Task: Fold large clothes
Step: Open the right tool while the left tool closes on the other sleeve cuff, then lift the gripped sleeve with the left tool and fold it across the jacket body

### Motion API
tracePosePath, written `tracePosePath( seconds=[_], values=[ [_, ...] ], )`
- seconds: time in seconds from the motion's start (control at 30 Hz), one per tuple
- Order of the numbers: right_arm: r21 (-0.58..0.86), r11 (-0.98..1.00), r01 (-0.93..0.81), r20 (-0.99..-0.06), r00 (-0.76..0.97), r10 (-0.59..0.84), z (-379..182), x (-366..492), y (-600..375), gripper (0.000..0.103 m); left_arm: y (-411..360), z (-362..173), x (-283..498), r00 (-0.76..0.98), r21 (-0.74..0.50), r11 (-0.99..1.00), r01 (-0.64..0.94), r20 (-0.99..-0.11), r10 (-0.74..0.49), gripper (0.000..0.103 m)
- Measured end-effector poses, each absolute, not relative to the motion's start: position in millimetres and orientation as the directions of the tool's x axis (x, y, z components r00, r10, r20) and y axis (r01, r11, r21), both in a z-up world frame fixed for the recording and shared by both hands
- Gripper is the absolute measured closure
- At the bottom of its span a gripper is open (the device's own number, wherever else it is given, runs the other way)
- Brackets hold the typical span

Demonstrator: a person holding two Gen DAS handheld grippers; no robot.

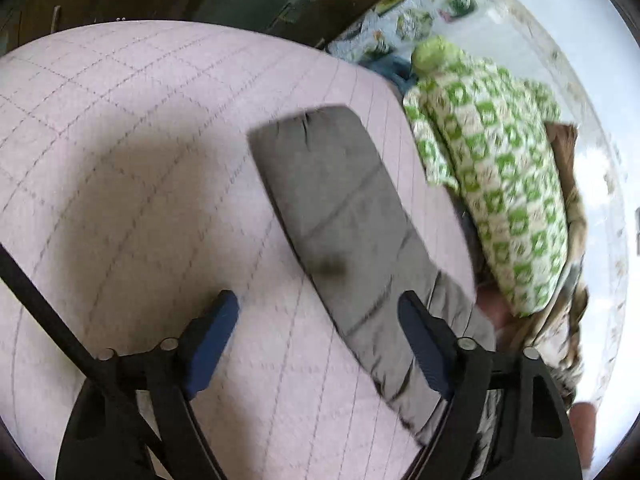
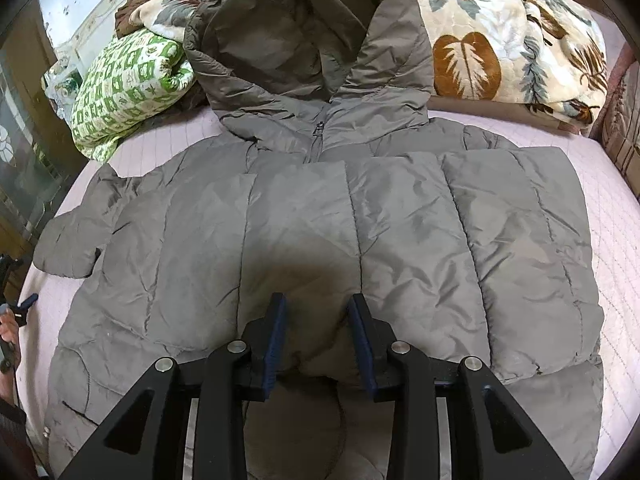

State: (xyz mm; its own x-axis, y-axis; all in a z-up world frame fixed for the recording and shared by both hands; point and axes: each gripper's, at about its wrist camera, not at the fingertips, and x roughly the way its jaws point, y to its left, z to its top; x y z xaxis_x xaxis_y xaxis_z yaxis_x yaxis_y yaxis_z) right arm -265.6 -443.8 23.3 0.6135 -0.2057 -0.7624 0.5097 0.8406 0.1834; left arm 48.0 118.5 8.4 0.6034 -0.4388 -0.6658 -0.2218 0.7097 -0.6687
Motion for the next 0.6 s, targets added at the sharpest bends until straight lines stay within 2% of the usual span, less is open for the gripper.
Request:
tracePosePath(
  seconds=[0.2, 0.4, 0.43, 0.47, 0.5, 0.53, 0.6],
  values=[
    [0.171, 0.842, 0.511, -0.762, 0.611, -0.216, 21.6, -262.9, -442.6, 0.065, 104.5, 3.8, 74.2, 0.648, -0.653, 0.736, -0.178, -0.641, -0.412, 0.025],
    [0.174, 0.841, 0.512, -0.759, 0.614, -0.216, 20.6, -262.4, -443.6, 0.065, 83.3, 2.7, 105.5, 0.690, -0.527, 0.836, -0.154, -0.663, -0.291, 0.023],
    [0.176, 0.841, 0.512, -0.759, 0.615, -0.215, 20.1, -262.2, -444.3, 0.065, 81.7, 3.1, 105.4, 0.694, -0.502, 0.849, -0.162, -0.670, -0.264, 0.029],
    [0.177, 0.840, 0.513, -0.759, 0.614, -0.215, 19.7, -262.1, -444.3, 0.065, 79.0, 5.1, 104.6, 0.702, -0.464, 0.867, -0.182, -0.678, -0.216, 0.053],
    [0.178, 0.839, 0.514, -0.760, 0.613, -0.215, 19.4, -261.6, -444.6, 0.065, 79.7, 3.8, 103.8, 0.700, -0.461, 0.869, -0.181, -0.681, -0.215, 0.082],
    [0.179, 0.838, 0.516, -0.759, 0.614, -0.216, 19.8, -261.5, -444.7, 0.065, 81.5, 1.2, 104.7, 0.691, -0.487, 0.857, -0.167, -0.678, -0.250, 0.086],
    [0.181, 0.835, 0.519, -0.758, 0.615, -0.218, 21.4, -262.2, -444.1, 0.065, 86.8, 1.3, 100.5, 0.693, -0.513, 0.842, -0.164, -0.668, -0.272, 0.087]
  ],
)
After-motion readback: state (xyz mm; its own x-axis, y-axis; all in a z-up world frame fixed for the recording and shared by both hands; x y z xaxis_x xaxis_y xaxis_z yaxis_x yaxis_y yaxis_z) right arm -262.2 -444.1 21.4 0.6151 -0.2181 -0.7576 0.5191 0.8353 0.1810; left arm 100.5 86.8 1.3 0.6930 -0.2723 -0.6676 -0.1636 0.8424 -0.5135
